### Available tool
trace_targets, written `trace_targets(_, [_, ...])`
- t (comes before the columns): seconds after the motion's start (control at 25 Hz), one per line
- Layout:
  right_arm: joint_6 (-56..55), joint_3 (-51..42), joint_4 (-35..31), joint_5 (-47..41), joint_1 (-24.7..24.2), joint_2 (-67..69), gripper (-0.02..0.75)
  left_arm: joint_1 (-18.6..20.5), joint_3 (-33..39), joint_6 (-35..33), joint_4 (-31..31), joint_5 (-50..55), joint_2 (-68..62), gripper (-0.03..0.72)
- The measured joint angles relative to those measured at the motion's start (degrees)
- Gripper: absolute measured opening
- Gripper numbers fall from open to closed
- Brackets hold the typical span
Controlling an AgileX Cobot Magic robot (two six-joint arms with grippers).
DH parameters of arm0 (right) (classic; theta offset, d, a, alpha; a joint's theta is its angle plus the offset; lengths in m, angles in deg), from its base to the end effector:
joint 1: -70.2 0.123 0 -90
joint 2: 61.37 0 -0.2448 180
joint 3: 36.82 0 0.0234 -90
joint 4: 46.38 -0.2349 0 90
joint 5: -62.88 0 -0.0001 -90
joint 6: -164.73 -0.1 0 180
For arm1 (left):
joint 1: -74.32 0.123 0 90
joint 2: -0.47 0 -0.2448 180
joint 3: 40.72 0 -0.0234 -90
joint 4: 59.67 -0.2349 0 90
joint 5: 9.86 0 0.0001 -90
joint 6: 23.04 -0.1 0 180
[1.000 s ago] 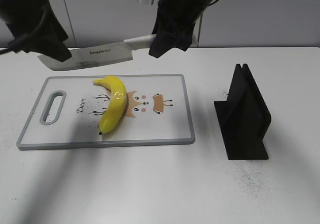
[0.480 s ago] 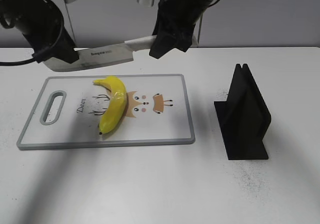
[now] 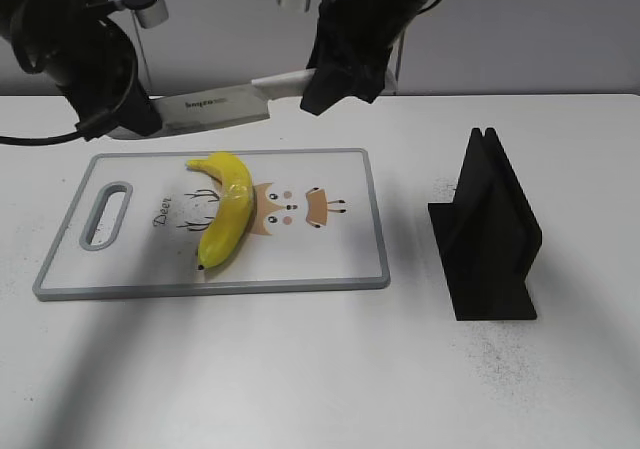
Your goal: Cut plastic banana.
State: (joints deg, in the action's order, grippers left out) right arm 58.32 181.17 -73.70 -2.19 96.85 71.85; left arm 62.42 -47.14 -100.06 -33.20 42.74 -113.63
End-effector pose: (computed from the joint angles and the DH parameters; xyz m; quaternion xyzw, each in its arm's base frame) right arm 0.3730 0.2338 0.2192 -0.6953 0.6610 0.1430 0.2433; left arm 0.3519 -0.1104 0.2112 0.5962 0.7587 -0.0814 0.2497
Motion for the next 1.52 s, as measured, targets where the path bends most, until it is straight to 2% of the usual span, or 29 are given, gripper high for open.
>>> trace_targets(0.08, [0.3, 0.0, 0.2, 0.6, 0.0, 0.1, 0.160, 0.0, 0.0, -0.5, 0.0, 0.0, -0.2, 0.040])
trace_targets(0.2, [0.3, 0.1, 0.6, 0.7, 0.0, 0.7, 0.160, -0.1, 0.0, -1.2, -0.1, 0.1, -0.2, 0.019])
trace_targets(0.72, [-7.0, 0.3, 9.5, -0.9, 0.1, 6.8, 0.161, -2.4, 0.0, -2.1, 0.5, -6.0, -8.7, 0.016])
trace_targets(1.04, [-7.3, 1.1, 11.1, -1.1, -0.3, 14.3, 0.165, -3.1, -1.0, -2.8, 1.5, -8.6, -15.3, 0.018])
trace_targets(1.52, [-8.1, 0.9, 11.4, -1.2, -0.3, 12.9, 0.165, -3.1, -0.6, -3.0, 1.7, -8.4, -13.8, 0.018])
